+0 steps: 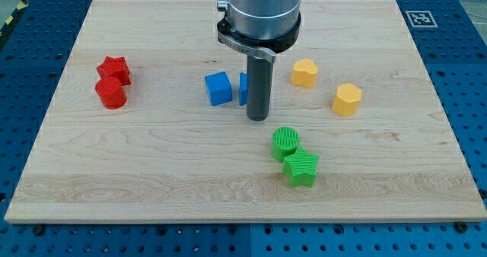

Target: Separate the blue triangle from the blue cube

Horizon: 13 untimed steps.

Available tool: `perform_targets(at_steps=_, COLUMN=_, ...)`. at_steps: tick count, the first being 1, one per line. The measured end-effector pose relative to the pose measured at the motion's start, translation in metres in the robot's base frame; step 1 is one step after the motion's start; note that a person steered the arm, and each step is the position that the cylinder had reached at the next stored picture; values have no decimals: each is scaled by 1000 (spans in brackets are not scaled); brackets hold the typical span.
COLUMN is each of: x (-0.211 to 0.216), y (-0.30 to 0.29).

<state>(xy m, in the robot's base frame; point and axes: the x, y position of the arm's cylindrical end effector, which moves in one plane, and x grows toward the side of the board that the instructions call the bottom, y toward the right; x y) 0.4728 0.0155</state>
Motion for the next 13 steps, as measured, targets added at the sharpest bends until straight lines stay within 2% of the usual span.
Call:
perform_targets(at_steps=1, x=-5, y=28)
perform_targets(at_steps=2, x=-37, y=34)
perform_targets(at_steps=3, x=-74, y=30)
perform_targets(at_steps=4, x=-90, y=1)
perform_targets(at_steps=6, x=-60, y=-16)
perform_targets(at_steps=7, x=-59, y=-17)
perform_targets(at_steps=8, x=-59, y=3)
perform_targets(at_steps=10, x=-25, y=13)
perform_targets(at_steps=13, x=-21, y=-8)
